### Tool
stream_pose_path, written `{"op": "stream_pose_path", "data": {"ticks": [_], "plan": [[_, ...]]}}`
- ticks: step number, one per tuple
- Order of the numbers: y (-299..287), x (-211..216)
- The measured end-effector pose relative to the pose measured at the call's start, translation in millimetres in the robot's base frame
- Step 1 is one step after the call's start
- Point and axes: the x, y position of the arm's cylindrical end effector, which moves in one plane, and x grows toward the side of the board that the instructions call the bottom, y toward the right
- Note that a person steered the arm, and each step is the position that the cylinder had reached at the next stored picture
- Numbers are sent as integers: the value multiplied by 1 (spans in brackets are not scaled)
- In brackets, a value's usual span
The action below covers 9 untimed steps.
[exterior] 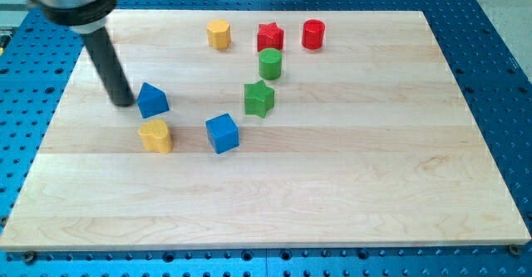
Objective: Slightly move the heart to the right
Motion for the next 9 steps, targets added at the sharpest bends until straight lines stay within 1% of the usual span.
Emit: {"op": "stream_pose_path", "data": {"ticks": [1,2,3,4,5,6,7,8,9], "plan": [[19,-2],[20,2],[19,35],[4,42],[-2,11],[8,-30],[26,-53],[29,-63],[-11,-64]]}}
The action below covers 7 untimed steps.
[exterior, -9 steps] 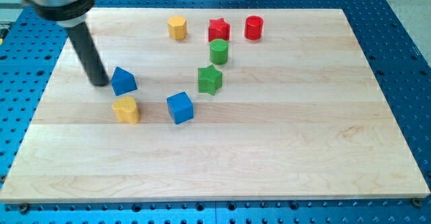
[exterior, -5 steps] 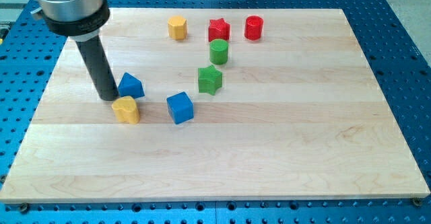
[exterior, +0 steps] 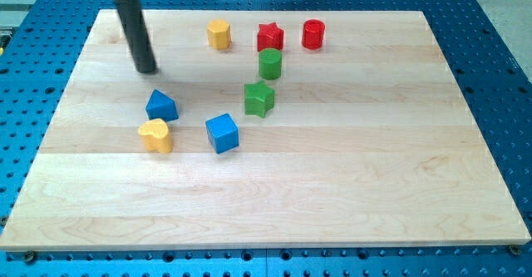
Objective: Slightly move the heart to the right
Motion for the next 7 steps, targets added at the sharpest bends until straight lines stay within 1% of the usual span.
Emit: {"op": "stream_pose_path", "data": {"ticks": [1,2,3,4,5,7], "plan": [[-33,-14],[-24,27],[-19,86],[-20,159],[21,189],[80,173]]}}
